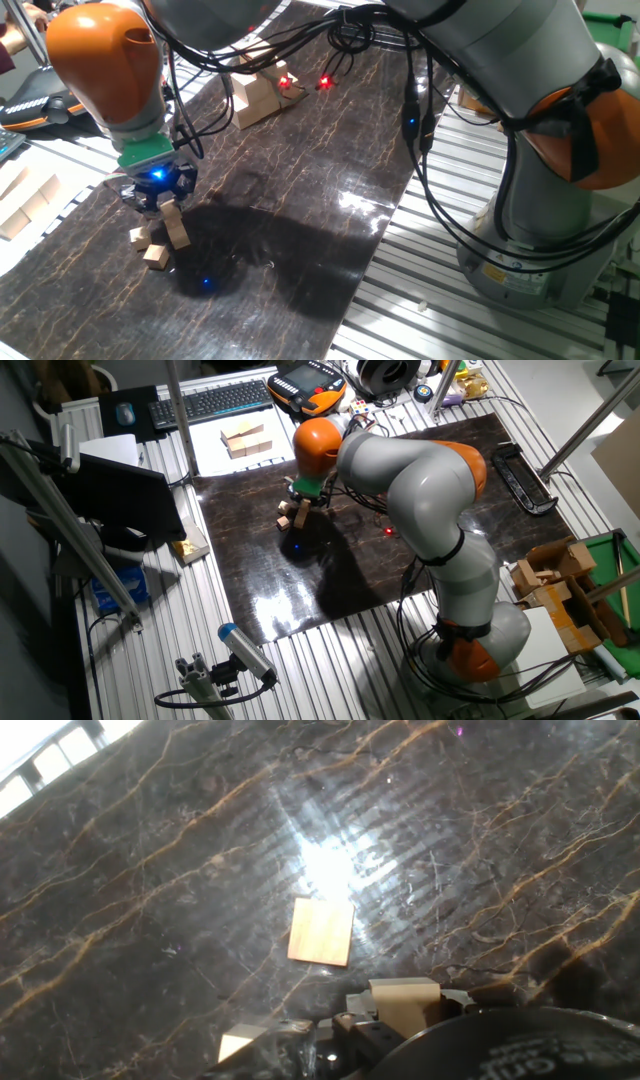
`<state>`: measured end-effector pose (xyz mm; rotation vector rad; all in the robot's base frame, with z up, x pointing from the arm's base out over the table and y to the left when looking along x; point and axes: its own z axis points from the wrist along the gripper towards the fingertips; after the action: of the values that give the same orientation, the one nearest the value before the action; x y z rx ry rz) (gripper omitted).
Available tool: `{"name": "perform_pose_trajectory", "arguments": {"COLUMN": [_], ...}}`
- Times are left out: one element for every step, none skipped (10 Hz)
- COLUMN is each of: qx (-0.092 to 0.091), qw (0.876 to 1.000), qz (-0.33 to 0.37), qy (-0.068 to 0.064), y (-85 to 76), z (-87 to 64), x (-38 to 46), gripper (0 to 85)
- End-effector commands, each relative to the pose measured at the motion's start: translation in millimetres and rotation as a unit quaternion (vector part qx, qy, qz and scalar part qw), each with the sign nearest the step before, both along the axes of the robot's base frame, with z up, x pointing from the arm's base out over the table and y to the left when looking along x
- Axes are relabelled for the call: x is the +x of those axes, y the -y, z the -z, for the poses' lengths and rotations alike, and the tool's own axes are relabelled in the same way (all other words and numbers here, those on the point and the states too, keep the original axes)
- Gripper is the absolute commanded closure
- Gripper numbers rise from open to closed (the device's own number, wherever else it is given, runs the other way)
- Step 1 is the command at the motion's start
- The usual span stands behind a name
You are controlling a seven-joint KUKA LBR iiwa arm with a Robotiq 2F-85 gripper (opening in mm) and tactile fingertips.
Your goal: Stack the blocks into a pyramid shape
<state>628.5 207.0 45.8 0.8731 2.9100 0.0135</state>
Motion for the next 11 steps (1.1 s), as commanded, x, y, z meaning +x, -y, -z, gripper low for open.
{"name": "perform_pose_trajectory", "arguments": {"qx": [0.0, -0.001, -0.001, -0.002, -0.002, -0.002, -0.001, -0.001, -0.001, -0.001, -0.001], "qw": [1.0, 1.0, 1.0, 1.0, 1.0, 1.0, 1.0, 1.0, 1.0, 1.0, 1.0], "qz": [0.0, 0.0, 0.001, -0.001, -0.002, 0.0, 0.001, 0.001, 0.002, 0.003, 0.004], "qy": [0.0, -0.001, -0.001, -0.001, -0.002, -0.001, 0.0, 0.0, 0.001, 0.002, 0.002], "y": [-0.2, -0.3, -0.3, -0.4, -0.4, -0.5, -0.6, -0.7, -0.9, -0.9, -1.0], "z": [0.2, 0.4, 0.7, 0.7, 0.7, 1.0, 1.2, 1.3, 1.4, 1.8, 2.3], "x": [0.1, 0.1, 0.1, 0.1, 0.0, 0.0, -0.2, -0.2, -0.4, -0.6, -0.8], "gripper": [84.3, 84.3, 84.3, 84.3, 80.0, 74.0, 68.0, 64.3, 60.7, 57.0, 54.7]}}
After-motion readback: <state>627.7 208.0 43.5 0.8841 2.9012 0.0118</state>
